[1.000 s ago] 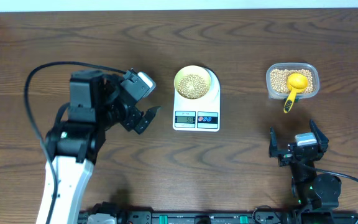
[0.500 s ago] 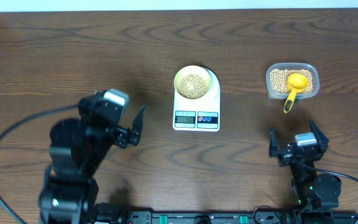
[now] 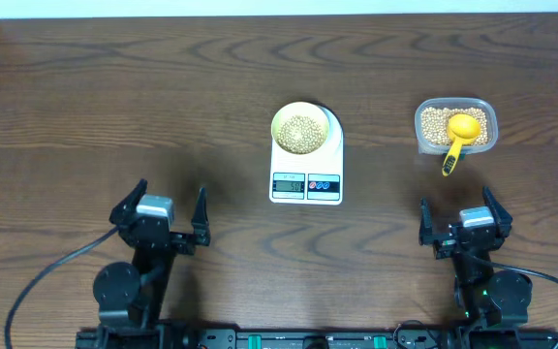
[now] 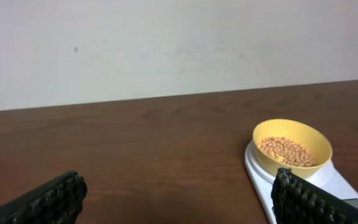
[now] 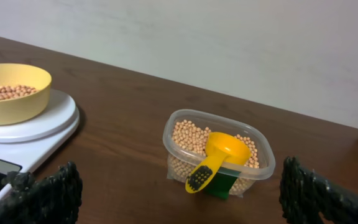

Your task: Scoop item into bowl and weigh 50g on scale

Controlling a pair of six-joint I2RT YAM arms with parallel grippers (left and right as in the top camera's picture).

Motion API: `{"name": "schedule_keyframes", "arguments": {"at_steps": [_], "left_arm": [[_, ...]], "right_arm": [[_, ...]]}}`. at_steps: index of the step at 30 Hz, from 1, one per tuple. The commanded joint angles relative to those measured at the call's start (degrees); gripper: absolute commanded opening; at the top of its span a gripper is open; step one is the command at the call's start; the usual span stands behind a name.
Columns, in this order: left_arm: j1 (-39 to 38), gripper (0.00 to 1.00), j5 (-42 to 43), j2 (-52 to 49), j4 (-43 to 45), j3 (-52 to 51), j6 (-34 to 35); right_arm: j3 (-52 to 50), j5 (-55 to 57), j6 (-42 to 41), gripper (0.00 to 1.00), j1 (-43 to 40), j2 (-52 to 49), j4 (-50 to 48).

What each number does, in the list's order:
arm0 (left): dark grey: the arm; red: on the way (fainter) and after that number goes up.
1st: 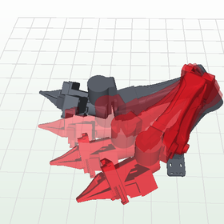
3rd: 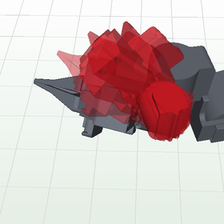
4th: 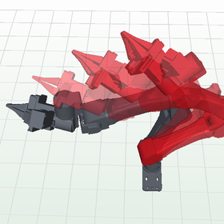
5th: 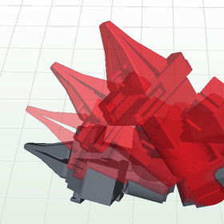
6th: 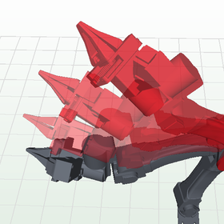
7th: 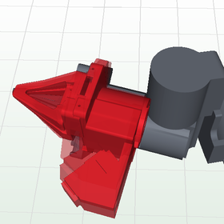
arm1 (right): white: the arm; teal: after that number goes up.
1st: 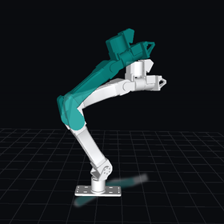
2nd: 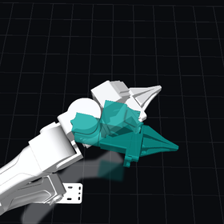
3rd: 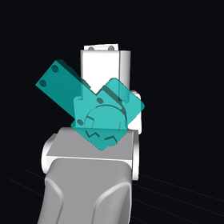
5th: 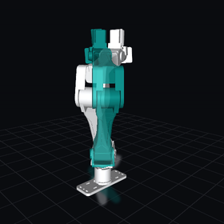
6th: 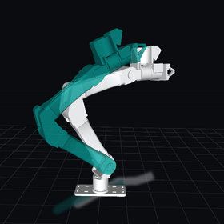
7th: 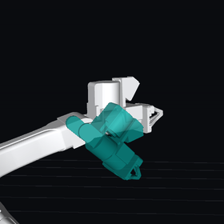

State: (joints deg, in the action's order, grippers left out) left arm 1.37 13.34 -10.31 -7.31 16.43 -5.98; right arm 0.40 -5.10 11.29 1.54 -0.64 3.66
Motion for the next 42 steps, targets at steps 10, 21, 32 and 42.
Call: {"name": "schedule_keyframes", "arguments": {"at_steps": [10, 21, 32, 42], "left_arm": [[3.4, 0.97, -0.6, 10.3, 0.6, -9.1, 0.9], [3.6, 0.97, -1.0, 10.2, -5.8, -11.5, 0.9], [3.6, 0.97, -2.1, 10.2, -7.0, -12.0, 0.9], [3.5, 0.97, -2.1, 10.1, -7.0, -12.0, 0.9]], "right_arm": [[-0.1, 0.0, 0.6, 0.99, 0.4, 0.3, 0.2], [-0.1, 0.0, 0.6, 0.99, 0.4, 0.3, 0.2], [-0.1, 0.0, 0.6, 0.99, 0.4, 0.3, 0.2], [-0.1, 0.0, 0.6, 0.99, 0.4, 0.3, 0.2]]}}
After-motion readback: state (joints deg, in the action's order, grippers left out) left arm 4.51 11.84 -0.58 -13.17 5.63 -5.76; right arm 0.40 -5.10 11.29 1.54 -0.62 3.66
